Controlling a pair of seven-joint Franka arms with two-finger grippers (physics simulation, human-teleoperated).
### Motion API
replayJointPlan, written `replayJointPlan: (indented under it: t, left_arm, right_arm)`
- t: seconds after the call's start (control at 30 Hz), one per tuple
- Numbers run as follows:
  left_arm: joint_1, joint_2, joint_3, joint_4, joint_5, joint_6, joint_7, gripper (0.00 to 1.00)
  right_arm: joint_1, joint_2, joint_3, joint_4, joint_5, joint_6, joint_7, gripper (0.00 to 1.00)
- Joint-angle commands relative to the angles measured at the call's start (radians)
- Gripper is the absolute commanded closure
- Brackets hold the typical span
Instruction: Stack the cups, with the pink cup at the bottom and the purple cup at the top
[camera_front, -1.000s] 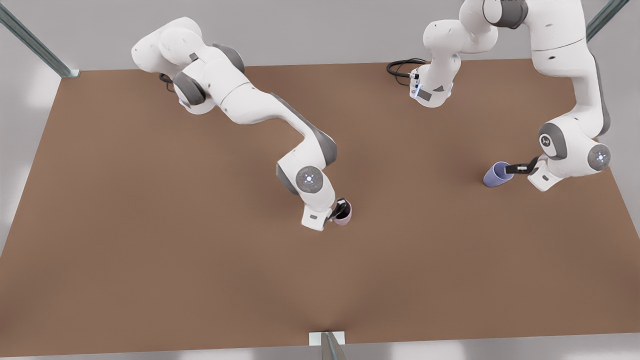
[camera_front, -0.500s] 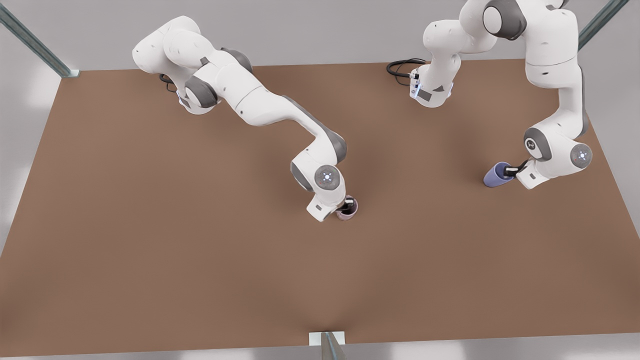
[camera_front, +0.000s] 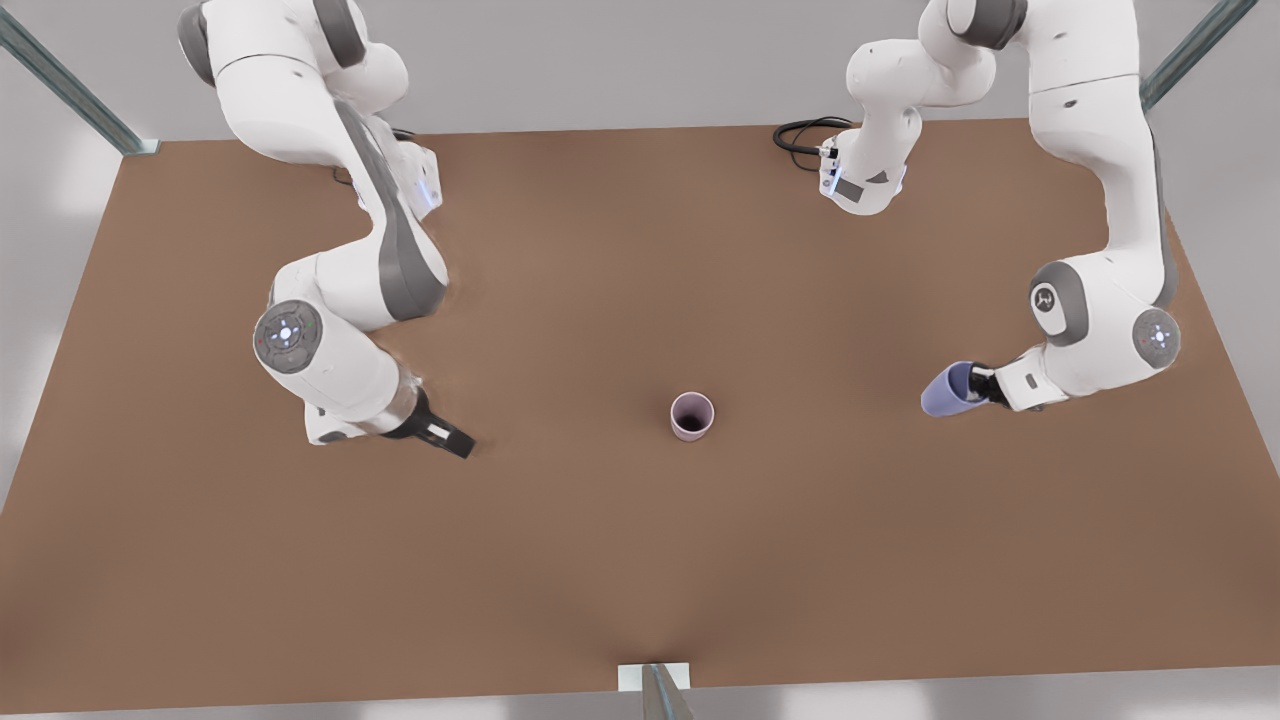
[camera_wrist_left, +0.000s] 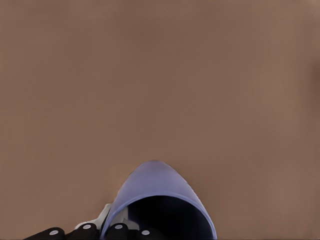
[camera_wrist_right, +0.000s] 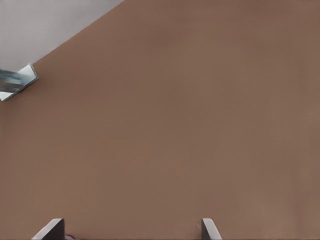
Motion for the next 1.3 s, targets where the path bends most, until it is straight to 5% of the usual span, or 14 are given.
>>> replayJointPlan:
  t: [0.0, 0.1, 0.57, 1.27]
  left_arm:
    - [-0.002, 0.000, -0.101, 0.026, -0.011, -0.118, -0.413, 0.79]
    - [-0.012, 0.009, -0.271, 0.101, -0.011, -0.128, -0.690, 0.79]
    - [-0.262, 0.271, -0.276, 0.497, -0.010, -0.118, -1.187, 0.79]
    - [-0.323, 0.357, -0.278, 0.500, -0.005, -0.128, -1.235, 0.79]
  right_arm:
    - [-0.115, -0.057, -0.001, -0.042, -0.082, -0.096, -0.452, 0.00]
    - [-0.337, -0.126, 0.068, -0.095, -0.085, -0.096, -0.799, 0.00]
    - [-0.348, -0.098, 0.056, 0.030, -0.135, -0.145, -0.842, 0.00]
    - [-0.351, -0.092, 0.056, 0.031, -0.133, -0.131, -0.840, 0.00]
